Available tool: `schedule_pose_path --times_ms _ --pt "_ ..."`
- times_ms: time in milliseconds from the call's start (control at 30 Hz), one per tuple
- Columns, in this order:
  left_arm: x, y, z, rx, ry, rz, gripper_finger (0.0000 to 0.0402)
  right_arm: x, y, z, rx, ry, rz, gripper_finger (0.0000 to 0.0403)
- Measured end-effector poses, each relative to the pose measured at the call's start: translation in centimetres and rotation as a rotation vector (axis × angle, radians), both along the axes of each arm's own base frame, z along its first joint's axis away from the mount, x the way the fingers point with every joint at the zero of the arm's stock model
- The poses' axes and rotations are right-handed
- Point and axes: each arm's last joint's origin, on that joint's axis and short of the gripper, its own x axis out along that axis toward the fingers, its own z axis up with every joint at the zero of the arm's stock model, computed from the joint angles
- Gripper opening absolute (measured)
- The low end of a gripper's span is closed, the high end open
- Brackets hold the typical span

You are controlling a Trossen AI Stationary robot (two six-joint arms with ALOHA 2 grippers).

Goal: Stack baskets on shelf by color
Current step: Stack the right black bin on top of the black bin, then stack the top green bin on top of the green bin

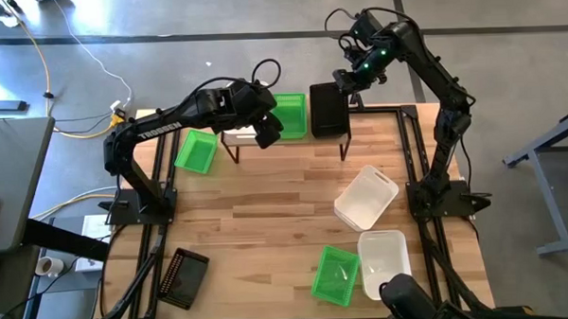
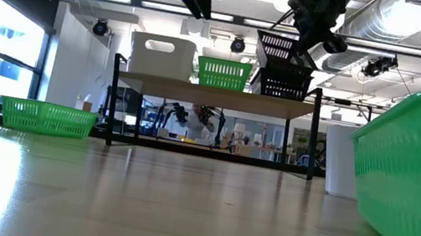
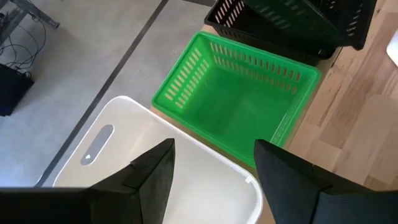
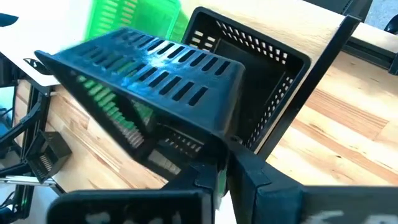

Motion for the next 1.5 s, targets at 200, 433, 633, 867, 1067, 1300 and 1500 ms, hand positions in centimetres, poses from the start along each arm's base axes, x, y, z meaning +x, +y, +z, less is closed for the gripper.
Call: schedule_pose_path --times_ms 200,433,633,867,1067,1300,1500 --pt "0.0 0.0 0.0 0.001 0.002 -0.002 0.0211 0.1 0.1 0.0 0.01 0.003 -0.02 0.0069" --pt "0.0 0.0 0.0 0.001 0.002 -0.002 0.0211 0.0 0.0 0.0 0.009 0.003 -0.019 0.0101" --pt "0.0 0.0 0.0 0.001 0.002 -0.002 0.0211 -0.5 0.0 0.3 -0.021 -0.008 0.01 0.0103" --pt "-0.3 -0.2 0.0 -0.009 0.016 -0.003 0.0211 -0.2 2.9 2.2 -0.123 -0.041 0.156 0.0103" --pt "-1.3 -0.9 -0.7 -0.078 0.116 0.026 0.0211 1.7 6.8 3.1 -0.214 -0.022 0.31 0.0103" --pt "-2.4 -2.7 -1.9 -0.131 0.183 0.016 0.0211 3.9 10.5 3.1 -0.268 0.026 0.395 0.0103" --pt "-4.6 -5.3 -2.0 -0.19 0.143 -0.022 0.0211 5.2 13.4 3.1 -0.292 0.057 0.417 0.0103"
